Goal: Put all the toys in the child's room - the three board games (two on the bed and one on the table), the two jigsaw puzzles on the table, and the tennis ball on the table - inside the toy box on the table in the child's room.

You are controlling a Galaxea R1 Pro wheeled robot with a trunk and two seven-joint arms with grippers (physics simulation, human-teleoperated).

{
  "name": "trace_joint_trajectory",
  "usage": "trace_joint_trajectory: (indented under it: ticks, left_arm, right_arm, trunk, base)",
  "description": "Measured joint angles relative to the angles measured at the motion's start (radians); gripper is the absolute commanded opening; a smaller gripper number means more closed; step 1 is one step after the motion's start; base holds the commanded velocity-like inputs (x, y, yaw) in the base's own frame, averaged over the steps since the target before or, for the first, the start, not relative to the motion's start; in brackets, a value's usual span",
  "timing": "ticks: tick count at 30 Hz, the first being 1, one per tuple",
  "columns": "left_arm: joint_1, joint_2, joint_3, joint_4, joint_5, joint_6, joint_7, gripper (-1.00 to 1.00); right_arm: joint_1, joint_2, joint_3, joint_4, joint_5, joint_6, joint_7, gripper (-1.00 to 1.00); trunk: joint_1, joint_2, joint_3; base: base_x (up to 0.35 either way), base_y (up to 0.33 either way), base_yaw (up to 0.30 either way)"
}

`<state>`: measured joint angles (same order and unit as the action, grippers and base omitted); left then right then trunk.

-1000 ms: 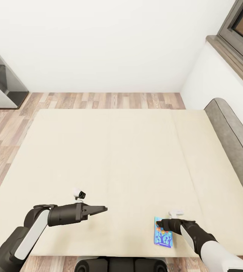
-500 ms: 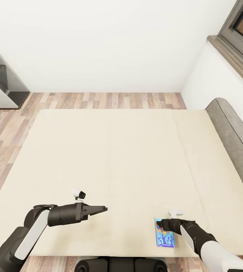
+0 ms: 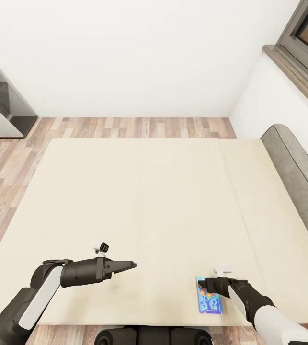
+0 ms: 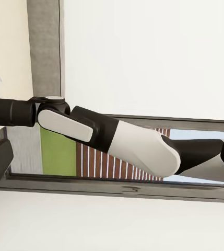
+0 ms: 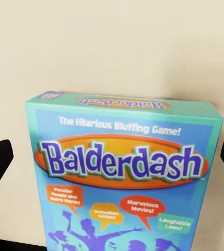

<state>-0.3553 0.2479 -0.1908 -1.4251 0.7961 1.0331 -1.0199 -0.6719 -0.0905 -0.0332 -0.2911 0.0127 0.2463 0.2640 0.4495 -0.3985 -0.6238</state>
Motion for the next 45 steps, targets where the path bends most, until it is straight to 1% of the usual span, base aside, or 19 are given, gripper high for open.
trace_joint_trajectory:
  ticks: [34,45]
  left_arm:
    - [0.000,0.001,-0.001,0.000,0.000,0.000,-0.001,1.00]
    - [0.000,0.000,-0.001,0.000,0.000,0.000,-0.003,1.00]
  right_arm:
    - [0.017,0.003,0.009,0.015,0.005,-0.002,-0.004,1.00]
    - [0.018,0.002,0.008,0.056,0.009,-0.005,-0.004,1.00]
  trunk:
    - [0.000,0.000,0.000]
    - [0.000,0.000,0.000]
  base:
    - [0.000,0.000,0.000]
    - [0.000,0.000,0.000]
